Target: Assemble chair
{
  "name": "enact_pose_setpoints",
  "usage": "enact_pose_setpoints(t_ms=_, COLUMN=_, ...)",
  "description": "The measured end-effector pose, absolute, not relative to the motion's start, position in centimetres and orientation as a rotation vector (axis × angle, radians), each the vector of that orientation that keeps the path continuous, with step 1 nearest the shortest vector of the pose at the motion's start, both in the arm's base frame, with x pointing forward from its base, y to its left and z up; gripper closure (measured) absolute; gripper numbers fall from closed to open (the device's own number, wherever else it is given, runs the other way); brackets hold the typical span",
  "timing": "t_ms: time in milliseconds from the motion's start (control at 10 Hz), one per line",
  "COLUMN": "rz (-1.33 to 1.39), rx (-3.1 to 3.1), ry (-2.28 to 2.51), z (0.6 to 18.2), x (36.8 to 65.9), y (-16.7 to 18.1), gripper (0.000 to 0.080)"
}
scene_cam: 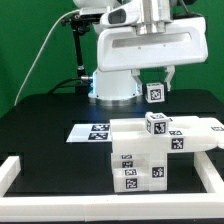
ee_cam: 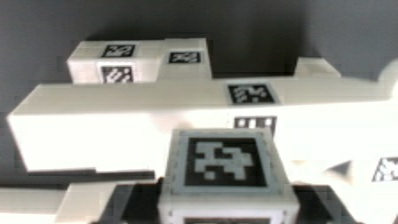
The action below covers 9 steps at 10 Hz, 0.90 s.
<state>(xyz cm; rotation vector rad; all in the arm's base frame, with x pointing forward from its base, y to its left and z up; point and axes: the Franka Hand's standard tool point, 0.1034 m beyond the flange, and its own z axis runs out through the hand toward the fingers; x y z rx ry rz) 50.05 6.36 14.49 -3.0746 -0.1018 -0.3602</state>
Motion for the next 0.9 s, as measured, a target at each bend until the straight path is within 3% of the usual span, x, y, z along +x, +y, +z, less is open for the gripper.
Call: enact_pose_setpoints(t_ms=900, rz=-0.367, rx=-3.12, ry=-0.2, z=12.7, x=51.4, y=5.3, gripper=0.0515)
